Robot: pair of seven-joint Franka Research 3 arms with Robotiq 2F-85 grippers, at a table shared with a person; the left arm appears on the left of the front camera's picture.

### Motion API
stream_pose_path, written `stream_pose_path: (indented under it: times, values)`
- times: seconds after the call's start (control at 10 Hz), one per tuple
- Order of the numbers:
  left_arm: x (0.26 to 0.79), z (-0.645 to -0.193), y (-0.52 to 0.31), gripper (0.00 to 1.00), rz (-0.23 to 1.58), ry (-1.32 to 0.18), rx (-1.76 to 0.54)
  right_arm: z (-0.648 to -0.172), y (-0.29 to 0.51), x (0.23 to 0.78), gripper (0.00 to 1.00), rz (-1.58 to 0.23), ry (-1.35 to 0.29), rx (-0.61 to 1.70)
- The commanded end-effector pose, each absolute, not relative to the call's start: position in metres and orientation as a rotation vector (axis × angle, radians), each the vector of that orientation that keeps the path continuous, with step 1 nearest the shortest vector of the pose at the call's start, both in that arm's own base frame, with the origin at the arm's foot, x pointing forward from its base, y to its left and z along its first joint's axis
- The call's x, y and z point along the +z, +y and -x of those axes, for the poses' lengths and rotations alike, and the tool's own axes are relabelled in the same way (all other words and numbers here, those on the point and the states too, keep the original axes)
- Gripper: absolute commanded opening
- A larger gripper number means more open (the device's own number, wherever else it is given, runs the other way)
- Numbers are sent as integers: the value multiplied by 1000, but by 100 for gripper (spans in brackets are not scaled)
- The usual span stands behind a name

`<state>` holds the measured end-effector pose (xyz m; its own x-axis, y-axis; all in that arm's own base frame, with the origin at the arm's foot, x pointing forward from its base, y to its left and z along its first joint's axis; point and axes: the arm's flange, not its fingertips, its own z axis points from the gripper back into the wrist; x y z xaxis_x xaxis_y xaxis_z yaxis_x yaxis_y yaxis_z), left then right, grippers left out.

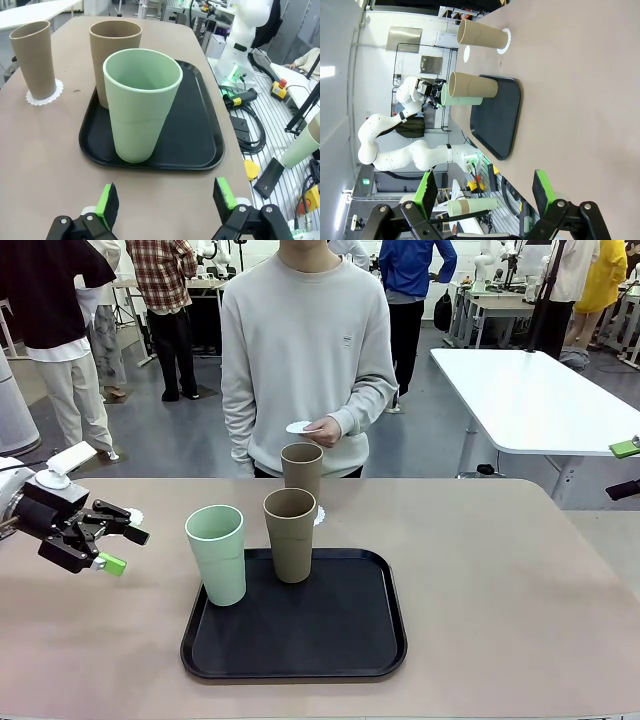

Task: Place coasters on the table and set cups on them.
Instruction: Take one Reusable plastic cup from the Flat Tray and place it on a coaster set by the human.

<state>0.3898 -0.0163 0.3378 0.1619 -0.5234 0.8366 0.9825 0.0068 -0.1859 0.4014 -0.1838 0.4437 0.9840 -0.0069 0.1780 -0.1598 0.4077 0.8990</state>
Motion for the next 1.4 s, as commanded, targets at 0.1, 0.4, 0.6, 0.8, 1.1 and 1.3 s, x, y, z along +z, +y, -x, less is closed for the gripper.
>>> stream_pose_path:
  times: [0.1,0.4,0.6,0.8,1.1,1.3]
  values:
    - [337,-388,-17,100,931,-659,-1322,-402,-184,443,100,-1149,-175,98]
    - [331,-393,-20,100,1034,-798,-1368,-402,-184,443,100,-1149,-175,98]
    - [318,-400,-24,100,993,-880,-1323,-402,-184,443,100,-1149,-175,98]
    - [306,-411,-25,100,964,-930,-1300,-402,-184,443,100,-1149,-175,98]
    - [288,-420,-31,100,1048,-968,-1272,-402,-184,443,100,-1149,-175,98]
    - [280,-422,-41,100,1093,-968,-1305,-402,-184,443,100,-1149,-175,98]
